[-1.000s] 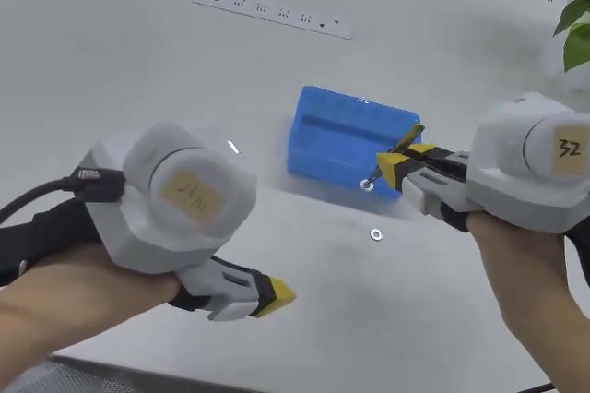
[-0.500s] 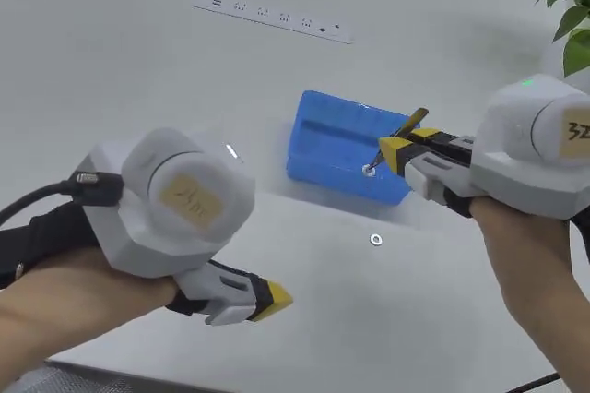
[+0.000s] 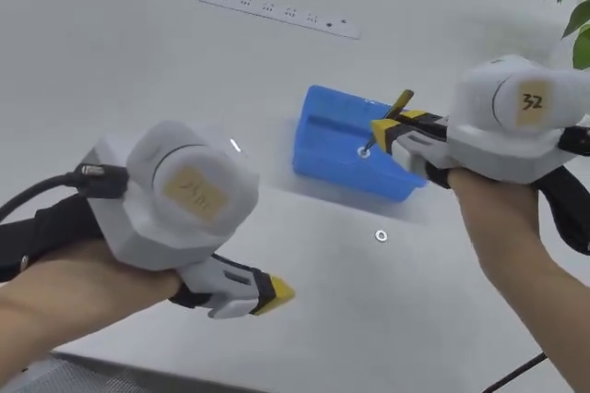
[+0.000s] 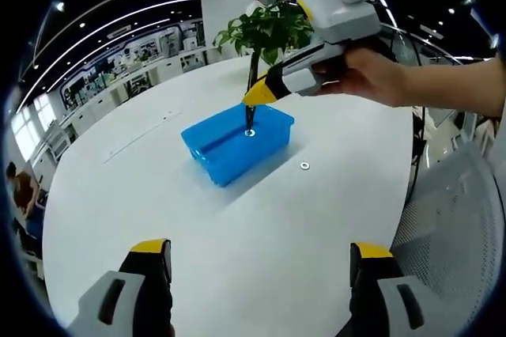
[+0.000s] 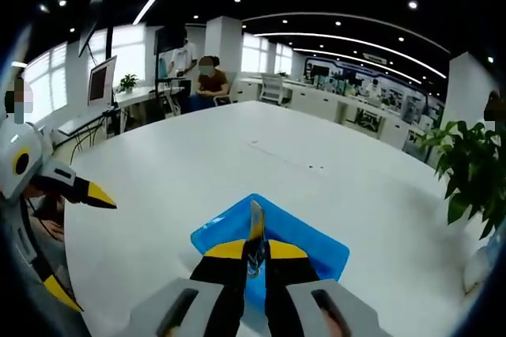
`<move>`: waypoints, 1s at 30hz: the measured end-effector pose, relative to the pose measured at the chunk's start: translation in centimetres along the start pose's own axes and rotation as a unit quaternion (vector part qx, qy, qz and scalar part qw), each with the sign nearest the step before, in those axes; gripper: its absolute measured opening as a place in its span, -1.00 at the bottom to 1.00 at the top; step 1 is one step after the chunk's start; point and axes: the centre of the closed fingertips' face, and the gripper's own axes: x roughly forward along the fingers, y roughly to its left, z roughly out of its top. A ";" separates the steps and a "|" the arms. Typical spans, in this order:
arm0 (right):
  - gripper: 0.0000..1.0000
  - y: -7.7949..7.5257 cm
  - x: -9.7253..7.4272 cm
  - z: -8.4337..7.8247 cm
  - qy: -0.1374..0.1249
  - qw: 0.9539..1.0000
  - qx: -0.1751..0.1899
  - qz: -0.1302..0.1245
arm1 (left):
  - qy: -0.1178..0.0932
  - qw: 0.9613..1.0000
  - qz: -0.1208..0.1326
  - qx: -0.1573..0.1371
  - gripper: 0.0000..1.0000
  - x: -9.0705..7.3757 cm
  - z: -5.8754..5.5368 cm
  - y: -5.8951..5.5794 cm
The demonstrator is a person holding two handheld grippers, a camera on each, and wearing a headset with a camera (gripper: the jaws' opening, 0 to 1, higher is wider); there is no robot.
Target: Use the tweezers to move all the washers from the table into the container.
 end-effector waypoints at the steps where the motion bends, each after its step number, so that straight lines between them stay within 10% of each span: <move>1: -0.92 0.0 0.2 -0.1 0.000 1.000 0.004 0.000 | -0.002 1.000 0.001 0.000 0.92 0.0 0.1 0.0; 18: -0.92 0.1 2.6 -3.0 0.039 0.999 0.005 0.003 | -0.001 1.000 0.001 -0.005 0.92 -0.1 0.0 0.1; 30: -0.92 -0.1 1.0 -1.6 0.017 1.000 0.022 0.000 | -0.003 1.000 0.001 -0.005 0.92 -0.2 0.1 0.1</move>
